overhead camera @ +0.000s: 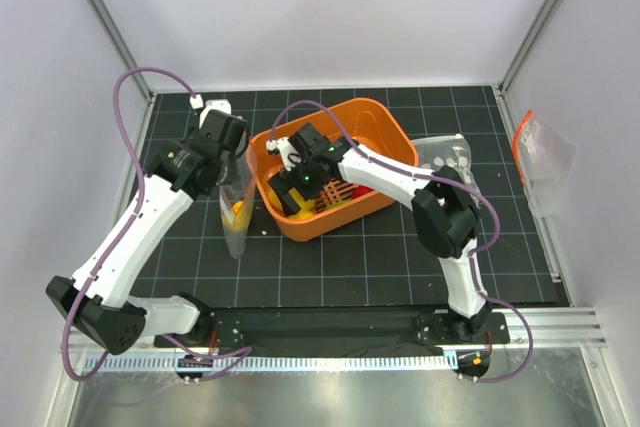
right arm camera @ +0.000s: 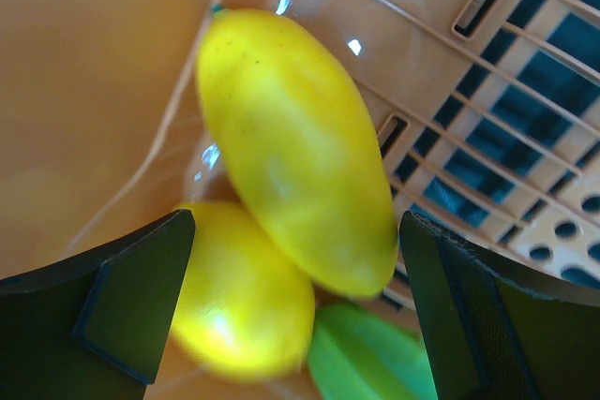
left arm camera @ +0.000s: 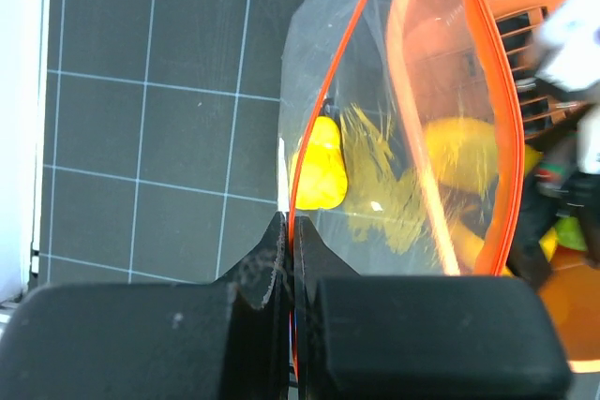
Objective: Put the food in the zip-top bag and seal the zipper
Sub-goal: Pick up the fake fruit from the bin, then place the fake fruit in the zipper food storage bag.
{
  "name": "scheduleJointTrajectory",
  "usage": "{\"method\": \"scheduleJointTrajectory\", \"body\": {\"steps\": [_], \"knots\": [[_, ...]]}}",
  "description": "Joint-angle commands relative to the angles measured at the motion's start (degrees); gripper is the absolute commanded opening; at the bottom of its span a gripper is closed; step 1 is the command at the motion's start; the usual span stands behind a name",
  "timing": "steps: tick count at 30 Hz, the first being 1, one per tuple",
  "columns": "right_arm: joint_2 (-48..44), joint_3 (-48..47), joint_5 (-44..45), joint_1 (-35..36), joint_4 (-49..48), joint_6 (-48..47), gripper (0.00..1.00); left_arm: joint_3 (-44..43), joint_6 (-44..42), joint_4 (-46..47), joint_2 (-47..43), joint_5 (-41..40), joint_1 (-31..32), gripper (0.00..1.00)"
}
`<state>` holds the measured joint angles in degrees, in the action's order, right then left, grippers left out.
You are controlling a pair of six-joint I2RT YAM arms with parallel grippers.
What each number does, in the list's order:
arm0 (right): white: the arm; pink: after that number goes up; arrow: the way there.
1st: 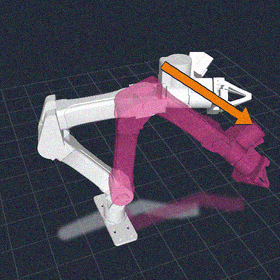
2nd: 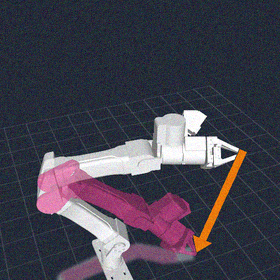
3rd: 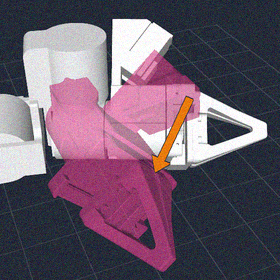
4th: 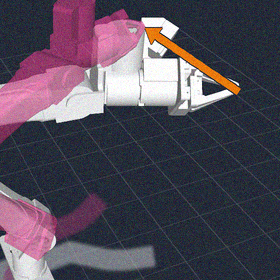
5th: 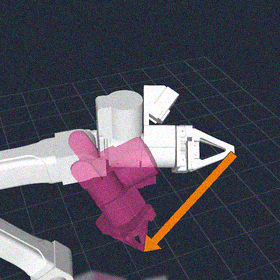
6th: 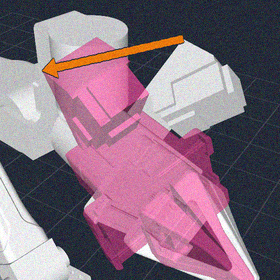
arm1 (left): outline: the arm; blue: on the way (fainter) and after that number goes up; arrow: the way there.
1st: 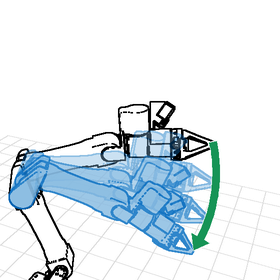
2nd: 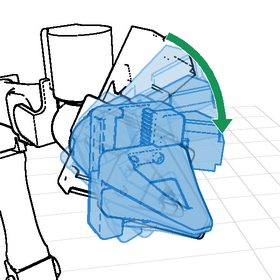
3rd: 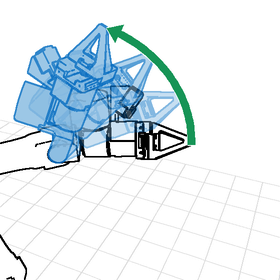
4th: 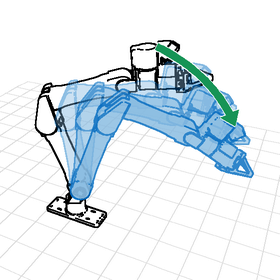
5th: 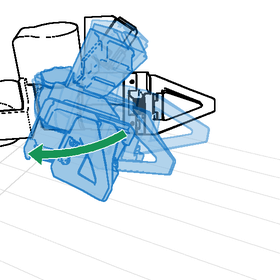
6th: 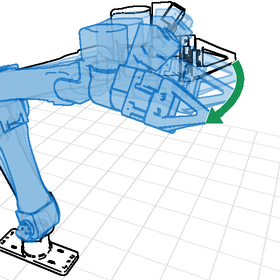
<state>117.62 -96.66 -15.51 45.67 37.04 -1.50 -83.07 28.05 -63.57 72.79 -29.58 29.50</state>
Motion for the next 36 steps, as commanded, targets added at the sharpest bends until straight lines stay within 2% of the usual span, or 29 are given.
{"method": "scheduleJointTrajectory", "body": {"steps": [1,5,8,11,13,14,17,20,28,36], "knots": [[2.34,-1.69,4.25,0.56,-2.85,-2.37,0.99,-2.80,-1.60,0.46,-0.11,0.84,-0.49,0.00],[3.84,-1.69,7.50,0.47,-4.43,-3.16,0.99,-2.80,-1.42,0.55,-0.55,1.54,-0.40,0.00],[4.19,-2.13,8.30,0.47,-6.53,-1.76,0.93,-2.80,-1.42,0.64,-0.90,2.07,-0.40,0.00],[3.67,-2.48,6.81,0.12,-8.11,0.79,0.68,-2.80,-1.42,0.47,-1.25,1.99,-0.40,0.00],[2.18,-2.04,5.76,0.03,-9.34,1.41,0.61,-2.71,-1.42,0.64,-1.60,1.99,-0.40,0.00],[1.56,-1.17,5.58,-0.05,-9.96,1.41,0.53,-2.54,-1.42,0.55,-1.78,2.07,-0.40,0.00],[-0.81,0.76,4.96,-0.14,-11.72,3.17,0.39,-2.10,-1.25,0.55,-2.22,2.07,-0.40,0.00],[-2.74,1.74,3.91,-0.41,-12.25,3.78,0.29,-1.40,-0.98,0.82,-2.66,2.16,-0.40,0.00],[-9.86,2.80,1.18,-4.18,-11.73,8.70,0.26,-0.34,-0.55,1.17,-2.40,3.83,-0.40,0.00],[-14.44,-6.52,-2.93,-4.63,-3.47,10.19,0.25,2.73,0.34,3.98,-3.36,7.52,-0.40,0.00]]}}
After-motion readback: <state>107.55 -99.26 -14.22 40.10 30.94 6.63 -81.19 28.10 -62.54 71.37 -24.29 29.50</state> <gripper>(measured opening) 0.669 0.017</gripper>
